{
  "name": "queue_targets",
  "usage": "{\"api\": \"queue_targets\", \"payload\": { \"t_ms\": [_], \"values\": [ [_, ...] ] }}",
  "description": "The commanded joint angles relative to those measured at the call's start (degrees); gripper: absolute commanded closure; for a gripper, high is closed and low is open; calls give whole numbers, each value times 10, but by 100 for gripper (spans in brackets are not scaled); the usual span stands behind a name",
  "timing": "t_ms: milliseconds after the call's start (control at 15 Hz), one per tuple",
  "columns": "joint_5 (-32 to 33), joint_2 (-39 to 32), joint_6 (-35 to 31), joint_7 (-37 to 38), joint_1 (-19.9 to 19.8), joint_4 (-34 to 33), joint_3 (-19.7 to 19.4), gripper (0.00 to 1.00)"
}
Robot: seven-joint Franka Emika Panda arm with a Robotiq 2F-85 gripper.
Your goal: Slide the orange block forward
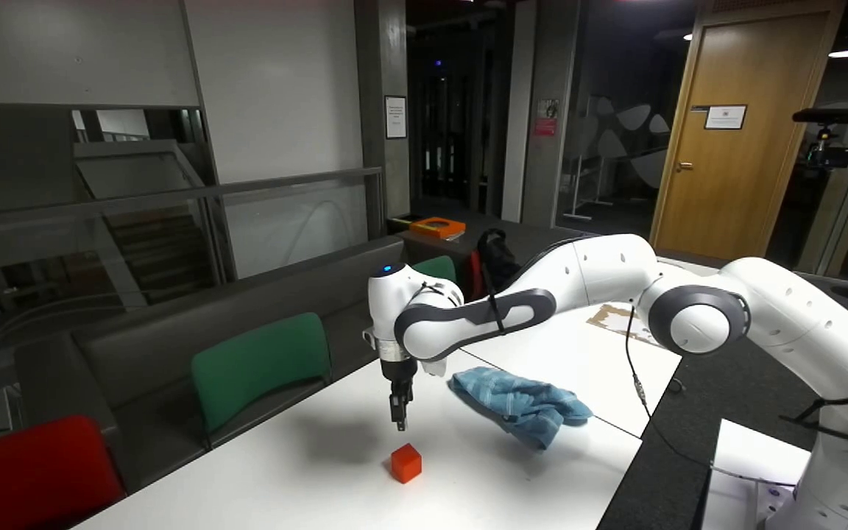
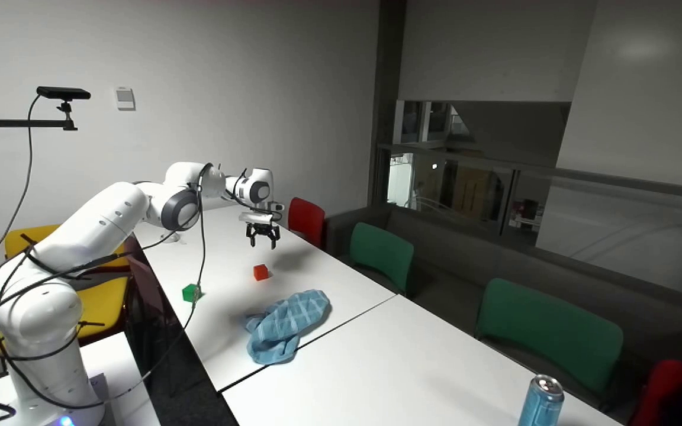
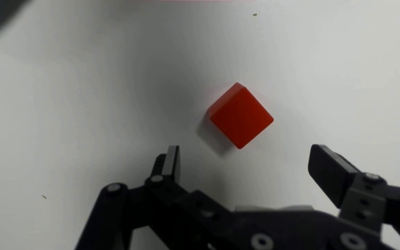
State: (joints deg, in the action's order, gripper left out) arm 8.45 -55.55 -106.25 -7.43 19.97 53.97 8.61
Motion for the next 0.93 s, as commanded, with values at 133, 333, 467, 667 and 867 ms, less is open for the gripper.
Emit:
{"api": "queue_targets", "payload": {
  "t_ms": [133, 333, 467, 667, 867],
  "values": [
    [-4, -42, -89, 22, 22, -39, 10, 4],
    [2, -61, -116, 13, 34, -52, 8, 31],
    [6, -74, -110, 4, 40, -63, 5, 45],
    [19, -90, -87, -22, 44, -80, -4, 68],
    [25, -109, -56, -56, 47, -106, -17, 90]
  ]
}}
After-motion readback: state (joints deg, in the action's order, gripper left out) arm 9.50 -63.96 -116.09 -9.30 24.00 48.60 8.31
